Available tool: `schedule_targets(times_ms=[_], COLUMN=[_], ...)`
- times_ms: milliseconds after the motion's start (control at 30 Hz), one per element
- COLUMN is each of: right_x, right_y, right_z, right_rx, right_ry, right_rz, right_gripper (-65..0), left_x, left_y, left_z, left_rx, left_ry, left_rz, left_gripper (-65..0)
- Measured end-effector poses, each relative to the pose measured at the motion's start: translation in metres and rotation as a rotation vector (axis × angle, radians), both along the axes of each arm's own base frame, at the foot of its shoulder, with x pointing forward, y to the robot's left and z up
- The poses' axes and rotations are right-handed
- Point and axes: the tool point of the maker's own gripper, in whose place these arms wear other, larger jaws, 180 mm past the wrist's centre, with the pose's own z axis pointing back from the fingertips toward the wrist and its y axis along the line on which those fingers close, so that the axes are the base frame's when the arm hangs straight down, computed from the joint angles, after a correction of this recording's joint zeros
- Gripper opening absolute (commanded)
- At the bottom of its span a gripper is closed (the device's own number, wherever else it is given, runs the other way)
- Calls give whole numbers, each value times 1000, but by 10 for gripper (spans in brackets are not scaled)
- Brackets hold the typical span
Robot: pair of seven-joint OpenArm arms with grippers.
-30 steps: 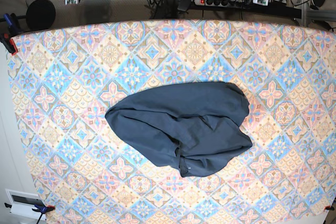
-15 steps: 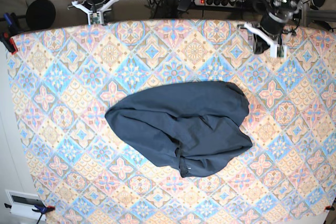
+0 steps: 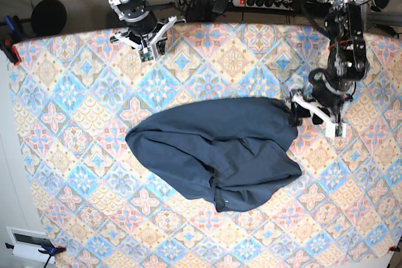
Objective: Layout the t-shirt on the table in an organized manner, then fold the t-shirt properly
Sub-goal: 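Move the left gripper to the navy t-shirt and grasp its edge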
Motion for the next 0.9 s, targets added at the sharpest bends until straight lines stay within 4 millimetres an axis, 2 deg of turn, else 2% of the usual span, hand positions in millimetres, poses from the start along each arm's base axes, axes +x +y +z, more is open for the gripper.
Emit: schedule_targets(times_ms=[200, 267, 300, 367, 433, 467, 500, 633, 767, 900], right_x=[8, 5, 5, 6, 8, 8, 10, 15, 21, 22], right_y=[7, 7, 7, 7, 6, 6, 5, 4, 2, -5], right_z=[4, 2, 2, 3, 4, 4, 5, 7, 9, 8], right_rx=[9, 7, 6, 8, 8, 8, 7, 4, 1, -10], right_ry=[-19, -7, -6, -12, -21, -21, -23, -33, -49, -44], right_rz=[15, 15, 15, 15, 13, 11, 12, 10, 4, -11], right_gripper=[-552, -552, -552, -554, -555, -556, -556, -556, -556, -555], left_x=[12, 16, 20, 27, 27, 26, 25, 27, 7, 0], left_y=[8, 10, 4, -13, -41, -53, -58, -79, -108, -114], left_z=[-38, -43, -45, -46, -44, -41, -38, -4, 27, 31], left_rx=[-40, -47, -46, -52, -72, -77, -57, -66, -90, -104], left_ry=[106, 120, 121, 123, 110, 96, 81, -35, -118, -127], left_rz=[37, 47, 35, -14, -120, -183, -221, -264, -338, -347], left_gripper=[-239, -242, -256, -372, -589, -650, -650, -650, -650, -650])
